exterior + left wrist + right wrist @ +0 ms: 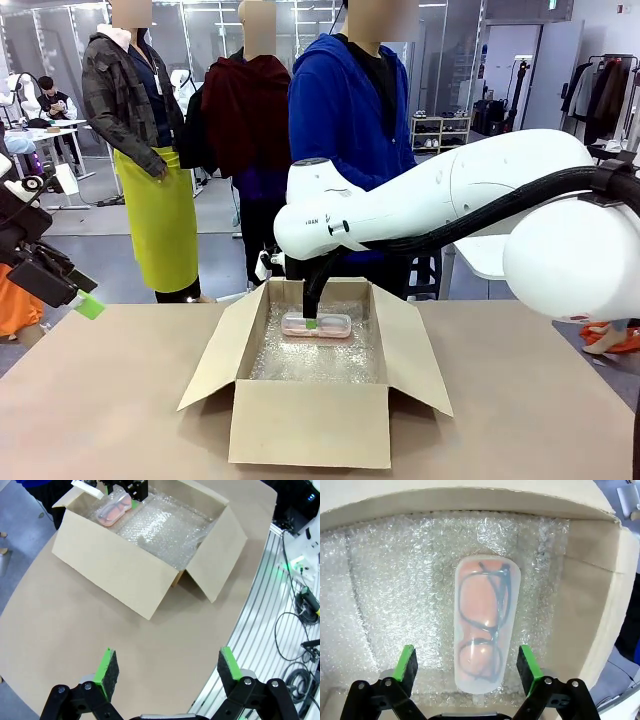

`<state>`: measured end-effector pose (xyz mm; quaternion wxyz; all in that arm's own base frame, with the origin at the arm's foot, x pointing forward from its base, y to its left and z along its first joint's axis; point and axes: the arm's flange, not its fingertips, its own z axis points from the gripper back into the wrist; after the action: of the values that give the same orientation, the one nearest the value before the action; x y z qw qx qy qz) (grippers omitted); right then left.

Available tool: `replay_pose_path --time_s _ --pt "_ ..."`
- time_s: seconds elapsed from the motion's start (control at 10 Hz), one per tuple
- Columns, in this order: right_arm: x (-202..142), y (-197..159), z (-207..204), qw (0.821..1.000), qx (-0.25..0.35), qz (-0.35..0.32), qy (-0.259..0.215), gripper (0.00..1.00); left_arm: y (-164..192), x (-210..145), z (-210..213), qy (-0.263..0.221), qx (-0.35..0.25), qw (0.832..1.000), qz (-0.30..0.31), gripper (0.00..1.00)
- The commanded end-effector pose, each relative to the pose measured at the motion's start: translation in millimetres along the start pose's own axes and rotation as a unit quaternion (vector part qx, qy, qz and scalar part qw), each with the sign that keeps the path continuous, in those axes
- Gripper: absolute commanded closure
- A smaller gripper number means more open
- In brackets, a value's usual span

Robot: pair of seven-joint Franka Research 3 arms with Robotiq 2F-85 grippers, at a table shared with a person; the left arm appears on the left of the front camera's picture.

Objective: Pack the glasses set securely to prepare it for shipping.
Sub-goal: Put the Glasses case from the right side of the table into the Package Box.

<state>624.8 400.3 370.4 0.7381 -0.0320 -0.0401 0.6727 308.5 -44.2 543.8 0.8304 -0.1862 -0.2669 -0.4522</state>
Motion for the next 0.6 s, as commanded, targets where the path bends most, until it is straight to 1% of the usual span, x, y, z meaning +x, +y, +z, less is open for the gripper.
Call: replay_pose_path --time_s 0.0,0.4,0.5 --pt "4.6 -2.2 2.3 1.0 -0.002 0.001 -0.004 0.0 1.7 -0.8 0.9 -0.01 -0.009 1.0 -0.01 0.0" --pt "4.6 -2.2 2.3 1.0 -0.002 0.001 -0.004 0.0 1.7 -0.8 0.9 -0.01 -0.009 1.0 -0.01 0.0" --pt "0.1 -0.5 1.1 1.0 -0.001 0.0 -0.001 0.0 1.7 -0.8 0.9 -0.01 -0.009 1.0 -0.01 0.0"
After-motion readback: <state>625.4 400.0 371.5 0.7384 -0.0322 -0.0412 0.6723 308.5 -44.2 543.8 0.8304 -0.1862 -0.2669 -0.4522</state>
